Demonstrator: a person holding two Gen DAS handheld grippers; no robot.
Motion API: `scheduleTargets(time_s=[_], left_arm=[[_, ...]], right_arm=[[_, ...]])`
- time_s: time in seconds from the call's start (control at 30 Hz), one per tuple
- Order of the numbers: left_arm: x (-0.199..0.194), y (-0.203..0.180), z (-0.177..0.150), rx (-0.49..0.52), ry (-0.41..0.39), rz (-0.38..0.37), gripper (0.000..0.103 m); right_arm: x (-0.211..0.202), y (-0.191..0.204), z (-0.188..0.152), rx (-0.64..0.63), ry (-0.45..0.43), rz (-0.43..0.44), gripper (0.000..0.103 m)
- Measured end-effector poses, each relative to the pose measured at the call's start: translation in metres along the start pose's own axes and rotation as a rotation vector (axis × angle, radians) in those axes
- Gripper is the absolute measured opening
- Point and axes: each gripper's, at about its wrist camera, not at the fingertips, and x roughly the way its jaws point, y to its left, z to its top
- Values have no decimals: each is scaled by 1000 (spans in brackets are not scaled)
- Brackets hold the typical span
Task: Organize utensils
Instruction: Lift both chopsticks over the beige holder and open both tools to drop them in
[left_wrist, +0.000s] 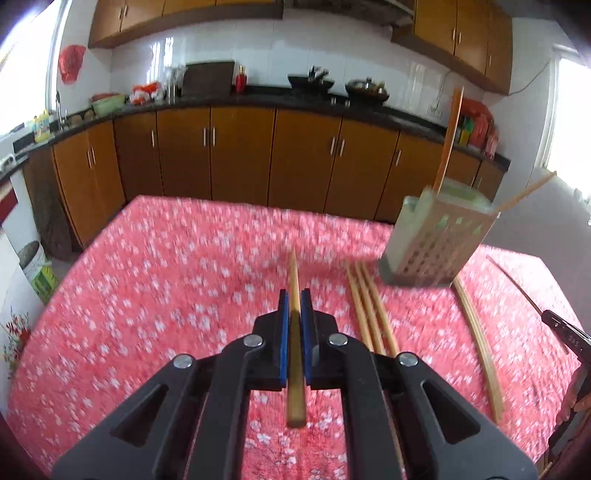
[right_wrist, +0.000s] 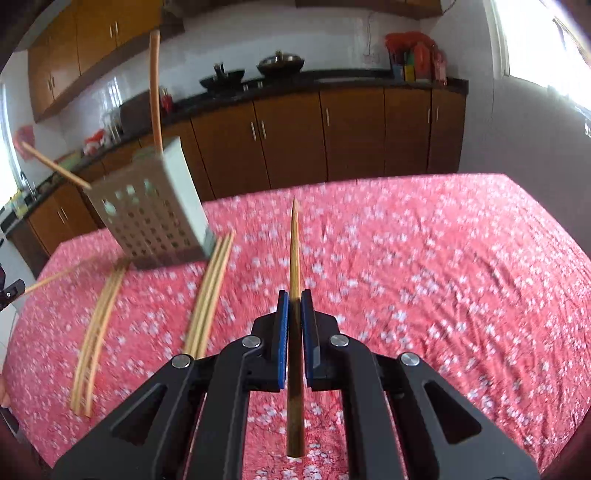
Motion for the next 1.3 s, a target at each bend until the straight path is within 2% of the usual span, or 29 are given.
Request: scheduleTargets(time_s=[0.17,0.33,0.57,0.8,1.03,1.17,1.3], left_arm=[[-24,-1,24,-6,-86,-10,7],[-37,-5,43,4,-139,-26,7],[-44,-6,66,2,-164,-74,7],[-71,-23,92,20,-216,-181,7],[-106,-66,123,46,-338,-286,7],[-118,-90,143,30,-445,-288,7],[-116,-107,164,-5,-542,-259,7]], right_arm=[[-25,2,19,15,-104,9,8],[-38,8,31,17,-166,16,8],[-47,15,44,19,-216,35,8],[-84,23,78,48,-324,157,8],[-116,47,114,49,-466,284,8],[-114,65,127,14,-506,289,8],[-95,76,136,0,-493,284,8]])
